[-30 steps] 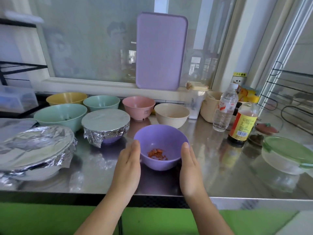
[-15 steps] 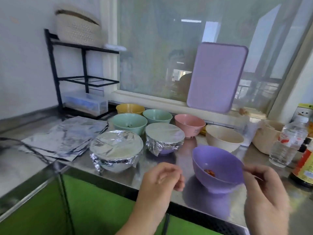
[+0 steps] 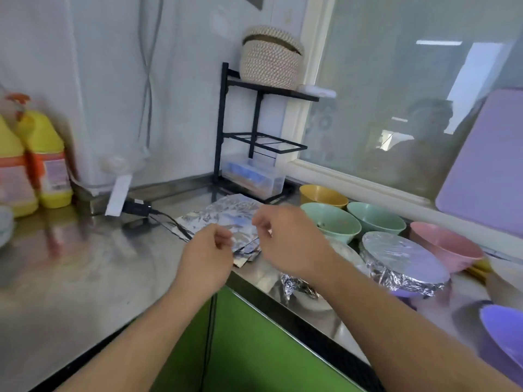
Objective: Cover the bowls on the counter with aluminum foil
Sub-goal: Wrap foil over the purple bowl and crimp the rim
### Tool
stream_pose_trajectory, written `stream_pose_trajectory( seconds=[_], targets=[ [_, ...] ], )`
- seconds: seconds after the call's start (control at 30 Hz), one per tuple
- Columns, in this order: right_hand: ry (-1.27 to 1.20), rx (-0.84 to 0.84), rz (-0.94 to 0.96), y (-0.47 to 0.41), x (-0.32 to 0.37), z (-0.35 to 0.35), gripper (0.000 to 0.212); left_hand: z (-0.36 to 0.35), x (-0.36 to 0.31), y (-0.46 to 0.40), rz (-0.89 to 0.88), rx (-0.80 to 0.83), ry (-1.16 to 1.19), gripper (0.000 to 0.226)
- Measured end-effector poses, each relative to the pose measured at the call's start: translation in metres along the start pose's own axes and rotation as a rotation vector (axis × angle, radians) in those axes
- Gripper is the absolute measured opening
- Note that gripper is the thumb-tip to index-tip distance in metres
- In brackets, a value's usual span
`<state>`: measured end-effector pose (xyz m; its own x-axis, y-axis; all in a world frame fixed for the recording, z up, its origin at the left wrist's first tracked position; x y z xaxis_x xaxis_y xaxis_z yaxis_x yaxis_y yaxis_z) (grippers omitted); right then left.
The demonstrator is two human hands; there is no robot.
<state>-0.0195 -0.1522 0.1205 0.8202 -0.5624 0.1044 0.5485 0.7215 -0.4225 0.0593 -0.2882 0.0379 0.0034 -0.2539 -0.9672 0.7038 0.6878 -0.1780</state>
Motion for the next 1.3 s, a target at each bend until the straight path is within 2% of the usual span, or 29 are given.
stream_pose_trajectory(
  seconds=[0.17,0.27,0.37,0.47,0.6,0.9,1.07,1.13,1.27,1.3],
  targets=[
    [0.201,0.381,0.068,-0.065,0.001,-0.083,0.037,0.007,0.024,-0.038,0.038,0.075,-0.287,0.037],
    [0.291,0.465,0.110,-0.076,0.004,-0.112,0.030,0.008,0.034,-0.045,0.061,0.111,-0.375,0.036],
    [0.309,0.468,0.121,-0.079,0.008,-0.124,0.020,0.008,0.040,-0.048,0.071,0.119,-0.384,0.038],
    [0.316,0.471,0.119,-0.081,0.010,-0.128,0.019,0.010,0.041,-0.049,0.078,0.099,-0.359,0.035],
    [0.348,0.455,0.159,-0.083,0.020,-0.128,0.036,0.011,0.038,-0.048,0.089,0.094,-0.342,0.035],
    [0.406,0.420,0.192,-0.080,0.032,-0.123,0.026,0.010,0.035,-0.047,0.109,0.082,-0.311,0.030],
    [0.440,0.410,0.166,-0.078,0.037,-0.124,0.038,0.012,0.035,-0.048,0.125,0.079,-0.270,0.029],
    [0.452,0.396,0.180,-0.078,0.040,-0.124,0.032,0.012,0.035,-0.047,0.122,0.082,-0.262,0.030],
    [0.472,0.371,0.207,-0.079,0.044,-0.123,0.004,0.009,0.037,-0.045,0.105,0.115,-0.271,0.036],
    [0.475,0.358,0.194,-0.080,0.043,-0.122,0.010,0.008,0.039,-0.045,0.103,0.112,-0.262,0.036]
  ],
)
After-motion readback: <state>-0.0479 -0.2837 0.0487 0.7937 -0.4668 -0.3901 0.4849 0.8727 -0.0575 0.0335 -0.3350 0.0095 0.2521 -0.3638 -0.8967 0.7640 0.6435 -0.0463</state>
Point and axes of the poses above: each hand's wrist, its own y-axis away from the middle knuckle, its own z-axis out of the back of the hand, x = y × z, the point moved 6 cm from there along -y, towards the middle knuckle, and after that the axes turned 9 degrees about y, right-handed, at the moved point
